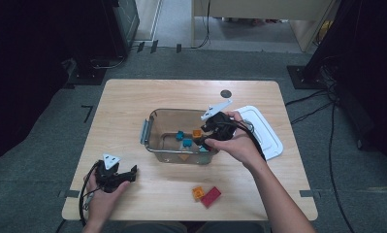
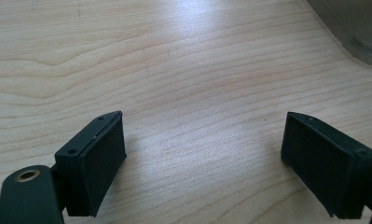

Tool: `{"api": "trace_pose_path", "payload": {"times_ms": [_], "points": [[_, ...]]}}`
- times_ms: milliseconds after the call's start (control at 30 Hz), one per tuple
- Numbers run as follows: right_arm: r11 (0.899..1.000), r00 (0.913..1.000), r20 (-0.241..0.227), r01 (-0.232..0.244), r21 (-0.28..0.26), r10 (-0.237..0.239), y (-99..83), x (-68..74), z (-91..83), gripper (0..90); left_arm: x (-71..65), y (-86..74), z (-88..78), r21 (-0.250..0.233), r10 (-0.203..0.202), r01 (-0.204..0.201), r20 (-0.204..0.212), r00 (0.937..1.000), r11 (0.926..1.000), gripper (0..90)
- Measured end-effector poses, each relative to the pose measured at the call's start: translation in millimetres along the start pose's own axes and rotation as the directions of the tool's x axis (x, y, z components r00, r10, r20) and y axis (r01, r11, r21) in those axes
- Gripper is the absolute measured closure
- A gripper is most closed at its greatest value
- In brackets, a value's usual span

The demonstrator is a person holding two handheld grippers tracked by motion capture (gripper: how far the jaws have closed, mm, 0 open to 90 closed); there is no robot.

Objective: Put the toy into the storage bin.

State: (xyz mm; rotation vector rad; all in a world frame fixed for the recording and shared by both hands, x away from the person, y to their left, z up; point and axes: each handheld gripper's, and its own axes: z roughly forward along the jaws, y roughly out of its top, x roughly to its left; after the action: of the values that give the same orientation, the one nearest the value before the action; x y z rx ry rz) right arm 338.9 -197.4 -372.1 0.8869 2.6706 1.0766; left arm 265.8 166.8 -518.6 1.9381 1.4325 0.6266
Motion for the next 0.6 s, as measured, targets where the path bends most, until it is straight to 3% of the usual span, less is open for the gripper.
{"api": "trace_pose_path", "payload": {"times_ms": [200,367,600], "points": [[0.997,1.0000,0.008,0.002,-0.071,-0.002,-8.7,0.0,-17.2,20.7,0.0,0.0,0.0,0.000,0.000,0.000,0.000,1.0000,1.0000,13.2],[0.991,0.9990,0.045,0.002,-0.132,0.004,-18.4,-1.2,-34.5,19.3,0.1,0.0,0.0,0.000,0.000,0.000,0.001,1.0000,1.0000,13.2],[0.986,0.9958,0.082,-0.027,-0.165,0.041,-40.5,-7.6,-54.8,19.0,0.1,0.1,-0.1,0.001,0.001,-0.001,0.001,1.0000,1.0000,13.2]]}}
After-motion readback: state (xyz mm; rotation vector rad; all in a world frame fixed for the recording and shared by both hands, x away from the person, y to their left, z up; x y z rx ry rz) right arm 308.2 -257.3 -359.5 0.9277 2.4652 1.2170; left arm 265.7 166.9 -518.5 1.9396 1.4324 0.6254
